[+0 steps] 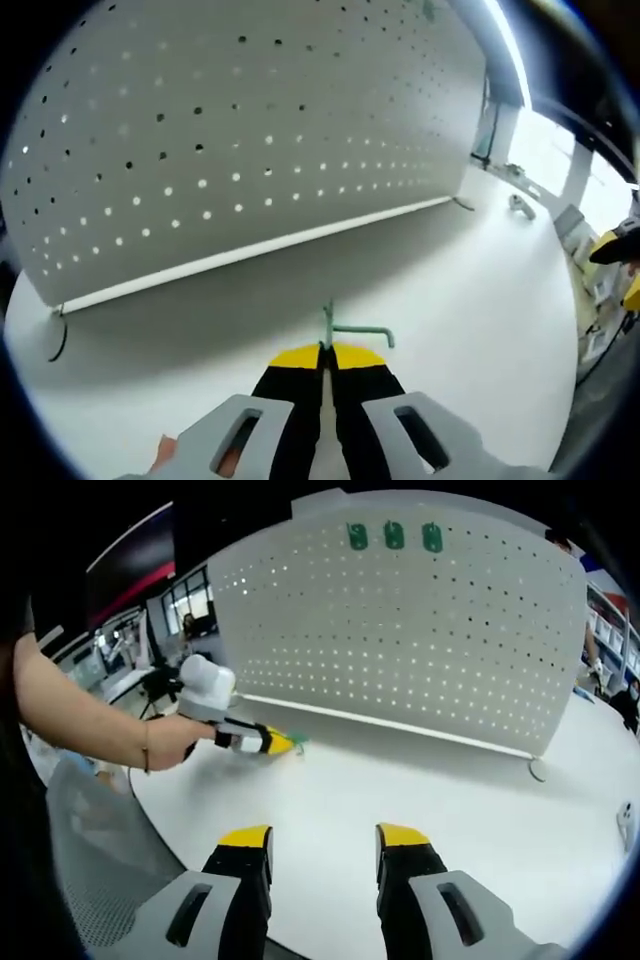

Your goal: Insert the hook assembly into the mounting plate slot until the hook locks in place.

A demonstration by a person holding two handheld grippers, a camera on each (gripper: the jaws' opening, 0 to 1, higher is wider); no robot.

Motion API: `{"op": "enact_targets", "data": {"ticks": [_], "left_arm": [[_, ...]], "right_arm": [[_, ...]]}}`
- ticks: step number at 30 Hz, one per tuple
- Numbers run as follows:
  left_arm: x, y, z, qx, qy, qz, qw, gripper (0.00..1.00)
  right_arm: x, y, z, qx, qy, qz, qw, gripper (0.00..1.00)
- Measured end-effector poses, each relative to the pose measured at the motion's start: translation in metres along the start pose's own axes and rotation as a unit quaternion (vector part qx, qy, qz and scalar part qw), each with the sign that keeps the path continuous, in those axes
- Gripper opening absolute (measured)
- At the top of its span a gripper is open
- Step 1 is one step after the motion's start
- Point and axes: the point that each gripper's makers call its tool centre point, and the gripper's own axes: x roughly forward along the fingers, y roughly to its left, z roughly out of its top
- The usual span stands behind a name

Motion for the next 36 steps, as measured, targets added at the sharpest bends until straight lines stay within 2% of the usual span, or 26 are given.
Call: {"op": "enact_targets", "data": {"ticks": [4,6,16,21,36], "left_arm": [[-0.008,0.003,0.006,0.016,-0.008,0.015,0.9997,0.02],[-0.009,0.002,0.007,0.018,-0.009,0.009,0.9998,0.02],[-0.027,0.011,0.017,0.032,-0.013,0.020,0.9992,0.01],[-0.038,0.014,0.023,0.025,-0.019,0.018,0.9994,0.01],[-0.084,0.017,0.044,0.035,-0.021,0.033,0.9986,0.01]], "right_arm": [[0.000,0.000,0.001,0.002,-0.001,0.000,1.0000,0.40],[0.000,-0.002,0.005,0.010,-0.010,-0.006,0.9999,0.42],[0.003,0.009,0.009,-0.007,-0.011,0.011,0.9999,0.42],[0.002,0.013,0.011,-0.015,-0.013,0.016,0.9997,0.42],[-0.004,0.027,0.024,-0.035,-0.033,0.025,0.9985,0.42]]}}
